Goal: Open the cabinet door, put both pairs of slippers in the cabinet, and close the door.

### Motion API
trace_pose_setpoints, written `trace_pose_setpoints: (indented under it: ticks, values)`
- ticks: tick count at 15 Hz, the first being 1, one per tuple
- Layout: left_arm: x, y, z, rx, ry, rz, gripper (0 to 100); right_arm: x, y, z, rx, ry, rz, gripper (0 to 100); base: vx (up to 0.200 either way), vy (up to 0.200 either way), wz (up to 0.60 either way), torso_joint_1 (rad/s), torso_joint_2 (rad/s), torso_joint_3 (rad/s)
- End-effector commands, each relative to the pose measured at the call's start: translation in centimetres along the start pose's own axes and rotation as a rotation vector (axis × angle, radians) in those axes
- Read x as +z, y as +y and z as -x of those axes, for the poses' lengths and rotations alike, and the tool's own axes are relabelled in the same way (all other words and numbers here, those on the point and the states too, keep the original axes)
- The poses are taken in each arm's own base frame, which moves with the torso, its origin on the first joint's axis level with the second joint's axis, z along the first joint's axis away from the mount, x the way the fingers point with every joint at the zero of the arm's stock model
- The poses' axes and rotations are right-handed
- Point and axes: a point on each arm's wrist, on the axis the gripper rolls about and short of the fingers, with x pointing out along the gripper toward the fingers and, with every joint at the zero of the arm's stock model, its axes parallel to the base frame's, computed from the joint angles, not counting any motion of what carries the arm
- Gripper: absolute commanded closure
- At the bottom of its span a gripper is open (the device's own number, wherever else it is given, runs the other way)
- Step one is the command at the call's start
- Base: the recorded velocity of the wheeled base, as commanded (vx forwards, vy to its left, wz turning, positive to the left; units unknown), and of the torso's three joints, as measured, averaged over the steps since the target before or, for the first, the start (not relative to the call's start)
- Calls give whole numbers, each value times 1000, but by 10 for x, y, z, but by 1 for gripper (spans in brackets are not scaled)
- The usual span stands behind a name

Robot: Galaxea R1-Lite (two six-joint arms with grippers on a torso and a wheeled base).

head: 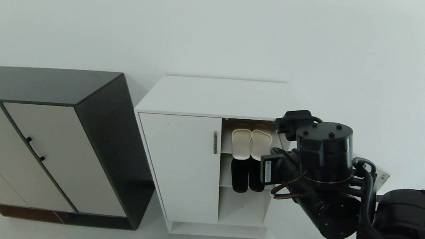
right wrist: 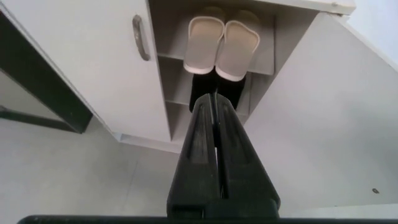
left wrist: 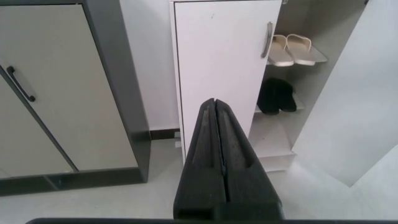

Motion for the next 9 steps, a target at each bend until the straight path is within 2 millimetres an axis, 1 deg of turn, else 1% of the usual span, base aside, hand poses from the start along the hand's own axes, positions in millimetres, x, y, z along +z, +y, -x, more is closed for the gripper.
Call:
trace_pose_setpoints:
  ticks: [1,6,7,9]
  values:
    - [0,0,0,2,-1,0,100,0,-1,0,1,0,0,100,0,0,-600,-2,-2,2]
    - [0,0,0,2,-1,0,100,0,-5,-2,-13,2,-1,100,0,0,-600,8,-1,1]
    - [0,0,0,2,-1,0,100,1,-7,-3,-22,0,-3,100,0,0,0,0,0,0]
    - [0,0,0,0,-1,0,100,6,-21,-12,-69,-14,-17,100,0,0,0,0,0,0]
